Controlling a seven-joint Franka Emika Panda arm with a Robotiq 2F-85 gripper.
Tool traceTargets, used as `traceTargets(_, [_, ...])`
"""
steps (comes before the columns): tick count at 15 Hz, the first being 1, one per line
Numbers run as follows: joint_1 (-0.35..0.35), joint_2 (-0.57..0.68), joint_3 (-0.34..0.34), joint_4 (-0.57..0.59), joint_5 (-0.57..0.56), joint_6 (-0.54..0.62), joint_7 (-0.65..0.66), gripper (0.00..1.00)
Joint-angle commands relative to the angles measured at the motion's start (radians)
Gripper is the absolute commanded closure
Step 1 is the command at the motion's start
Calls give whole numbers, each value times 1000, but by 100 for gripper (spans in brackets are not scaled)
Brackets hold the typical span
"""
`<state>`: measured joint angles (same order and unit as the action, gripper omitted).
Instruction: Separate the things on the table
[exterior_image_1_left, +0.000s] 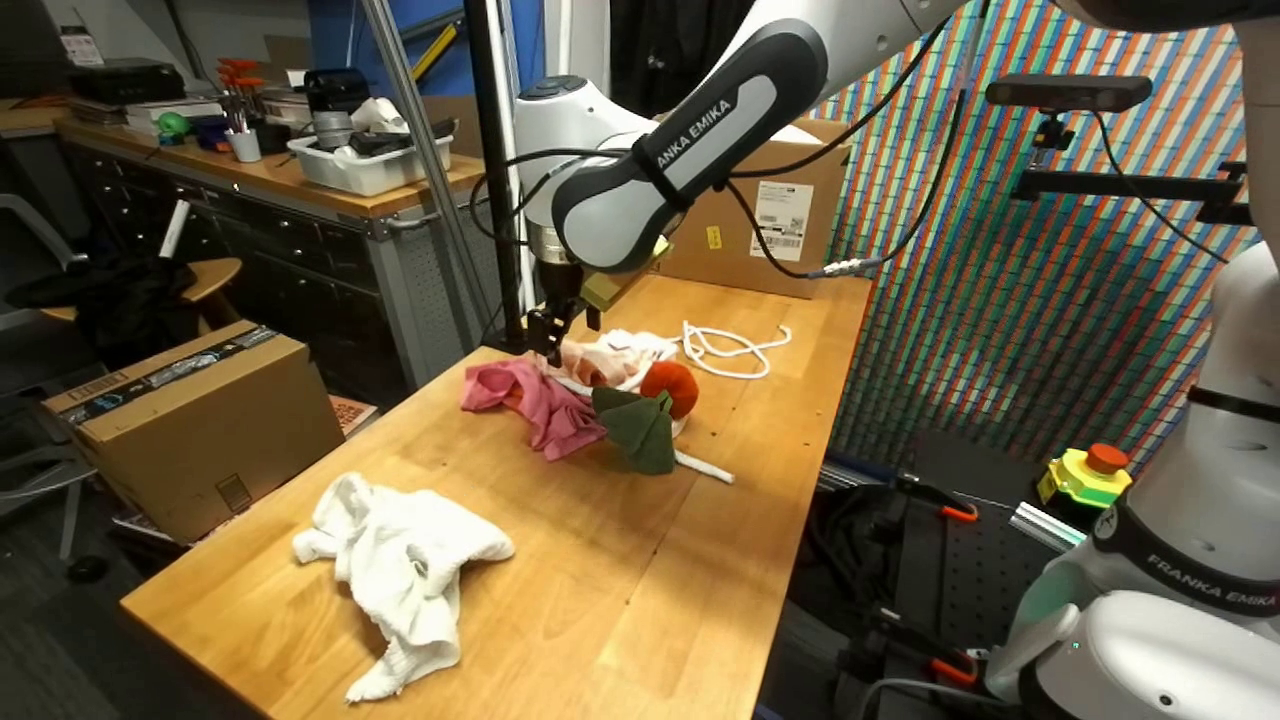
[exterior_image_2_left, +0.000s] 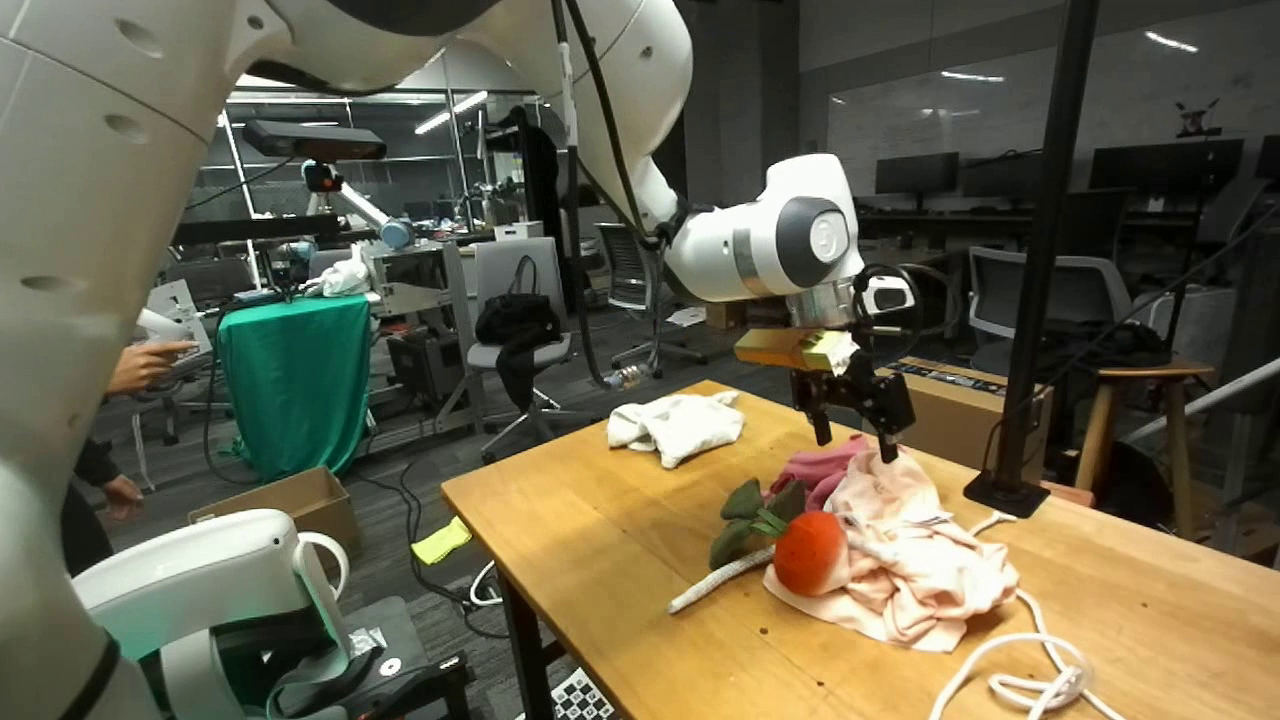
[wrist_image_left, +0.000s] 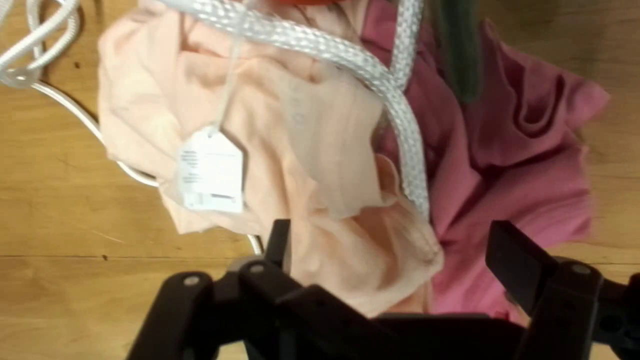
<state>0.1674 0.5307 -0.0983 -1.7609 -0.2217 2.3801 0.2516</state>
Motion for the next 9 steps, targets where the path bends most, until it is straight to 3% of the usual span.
traceTargets(1, [-32,23,-8,30,-18,-50,-22,0])
traceTargets(9, [-79,115,-6,99,-17,-90,-105,0])
